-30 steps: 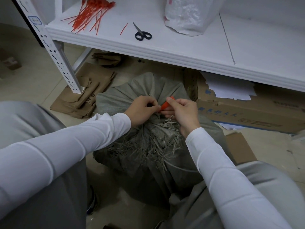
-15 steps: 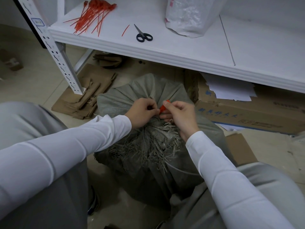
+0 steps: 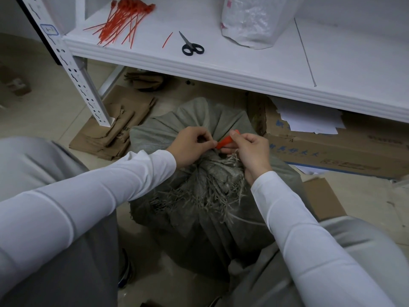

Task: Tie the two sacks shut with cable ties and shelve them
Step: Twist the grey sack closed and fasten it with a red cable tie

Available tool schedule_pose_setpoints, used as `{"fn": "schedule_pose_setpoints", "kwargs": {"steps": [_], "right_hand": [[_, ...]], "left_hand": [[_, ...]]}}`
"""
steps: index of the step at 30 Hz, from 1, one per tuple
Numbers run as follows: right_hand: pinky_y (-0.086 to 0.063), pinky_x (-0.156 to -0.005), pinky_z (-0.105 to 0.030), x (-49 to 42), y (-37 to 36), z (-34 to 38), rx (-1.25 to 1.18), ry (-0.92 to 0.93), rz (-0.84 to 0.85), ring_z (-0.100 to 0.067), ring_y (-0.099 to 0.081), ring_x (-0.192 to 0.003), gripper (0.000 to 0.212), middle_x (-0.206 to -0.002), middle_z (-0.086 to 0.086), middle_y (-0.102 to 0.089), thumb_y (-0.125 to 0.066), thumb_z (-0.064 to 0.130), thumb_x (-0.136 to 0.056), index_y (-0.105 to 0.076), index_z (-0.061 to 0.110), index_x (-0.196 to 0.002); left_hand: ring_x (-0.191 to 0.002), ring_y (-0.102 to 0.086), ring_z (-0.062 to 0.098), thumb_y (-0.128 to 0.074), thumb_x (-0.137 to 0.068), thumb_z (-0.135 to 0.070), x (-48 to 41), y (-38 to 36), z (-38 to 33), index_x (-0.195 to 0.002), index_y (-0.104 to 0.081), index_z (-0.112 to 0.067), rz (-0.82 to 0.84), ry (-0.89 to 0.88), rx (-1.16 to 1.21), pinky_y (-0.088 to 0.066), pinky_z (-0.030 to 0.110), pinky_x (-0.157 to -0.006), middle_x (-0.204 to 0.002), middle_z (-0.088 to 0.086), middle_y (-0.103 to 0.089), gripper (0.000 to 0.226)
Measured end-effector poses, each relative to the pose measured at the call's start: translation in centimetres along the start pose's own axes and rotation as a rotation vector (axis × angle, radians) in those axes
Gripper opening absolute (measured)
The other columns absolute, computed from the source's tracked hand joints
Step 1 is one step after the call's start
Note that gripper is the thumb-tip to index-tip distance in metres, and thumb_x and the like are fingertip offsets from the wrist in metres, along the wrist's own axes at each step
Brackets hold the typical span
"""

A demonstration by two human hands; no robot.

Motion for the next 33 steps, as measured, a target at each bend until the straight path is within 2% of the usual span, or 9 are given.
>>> {"fn": "schedule_pose_setpoints", "kwargs": {"steps": [3,8,13,15,20,28,30,33], "right_hand": [[-0.055,-0.056,-0.027,0.2,-0.2,0.1,0.016,-0.006,0.024,-0.026,-0.072,-0.065,0.022,-0.079,-0.022,-0.072,-0.065,0.016,-0.092,-0.063,0.004,-0.073],[-0.053,-0.058,-0.032,0.3,-0.7,0.0,0.056,0.031,0.050,-0.026,-0.071,-0.065,0.023,-0.077,-0.020,-0.072,-0.066,0.018,-0.091,-0.063,0.007,-0.070],[-0.051,-0.051,-0.028,0.5,-1.0,-0.3,0.080,0.054,0.060,-0.021,-0.071,-0.060,0.023,-0.074,-0.018,-0.072,-0.067,0.019,-0.090,-0.065,0.005,-0.072],[-0.050,-0.051,-0.027,0.5,-1.0,-0.3,0.087,0.062,0.062,-0.021,-0.070,-0.059,0.023,-0.076,-0.020,-0.072,-0.068,0.019,-0.089,-0.065,0.006,-0.070],[-0.053,-0.065,-0.039,0.7,-0.9,-0.2,0.107,0.091,0.078,-0.023,-0.070,-0.061,0.019,-0.076,-0.019,-0.072,-0.071,0.016,-0.087,-0.067,0.004,-0.072],[-0.053,-0.060,-0.040,0.6,-1.2,-0.1,0.176,0.147,0.091,-0.023,-0.069,-0.056,0.017,-0.066,-0.015,-0.071,-0.073,0.005,-0.082,-0.064,0.007,-0.068],[-0.053,-0.059,-0.035,0.8,-1.5,0.1,0.225,0.182,0.109,-0.021,-0.068,-0.054,0.020,-0.062,-0.011,-0.070,-0.074,0.004,-0.080,-0.063,0.010,-0.065],[-0.054,-0.058,-0.032,1.3,-2.1,0.2,0.281,0.210,0.157,-0.020,-0.068,-0.054,0.022,-0.059,-0.008,-0.069,-0.074,0.004,-0.081,-0.062,0.013,-0.065]], "left_hand": [[-0.072,-0.057,0.013,-0.067,-0.086,-0.017,0.1,0.0,-0.1,-0.075,-0.063,-0.010,0.005,0.004,-0.011,-0.046,0.029,-0.073,-0.076,0.005,-0.064,0.013],[-0.073,-0.056,0.019,-0.064,-0.087,-0.012,0.2,-0.1,0.0,-0.073,-0.058,-0.007,0.006,-0.007,-0.050,-0.048,0.038,-0.074,-0.075,0.009,-0.061,0.017],[-0.077,-0.061,0.029,-0.065,-0.086,-0.010,0.8,-0.2,0.2,-0.073,-0.058,-0.005,-0.027,-0.018,-0.056,-0.048,0.040,-0.074,-0.077,0.015,-0.064,0.016],[-0.076,-0.061,0.028,-0.066,-0.086,-0.010,1.0,-0.2,0.1,-0.072,-0.057,-0.008,-0.058,-0.015,-0.061,-0.048,0.037,-0.072,-0.076,0.014,-0.064,0.017],[-0.069,-0.056,0.019,-0.066,-0.086,-0.010,1.2,-0.1,0.2,-0.064,-0.051,-0.018,-0.091,-0.010,-0.055,-0.042,0.028,-0.064,-0.064,-0.002,-0.056,0.028],[-0.060,-0.050,0.008,-0.066,-0.086,-0.010,1.6,-0.1,0.2,-0.060,-0.046,-0.027,-0.110,-0.026,-0.060,-0.035,0.009,-0.054,-0.062,-0.009,-0.053,0.037],[-0.061,-0.050,0.011,-0.066,-0.086,-0.009,1.7,-0.2,0.3,-0.060,-0.046,-0.028,-0.113,-0.024,-0.052,-0.036,0.012,-0.055,-0.062,-0.008,-0.053,0.038],[-0.065,-0.052,0.016,-0.065,-0.085,-0.007,1.7,-0.2,0.5,-0.061,-0.046,-0.027,-0.110,-0.016,-0.056,-0.039,0.024,-0.060,-0.062,-0.007,-0.052,0.037]]}}
Point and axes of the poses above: each hand's wrist, its own x-axis away from the middle knuckle, its own y-axis out of the back of the hand, z = x × y, the point moved 7 cm from there along -x, towards the middle knuckle
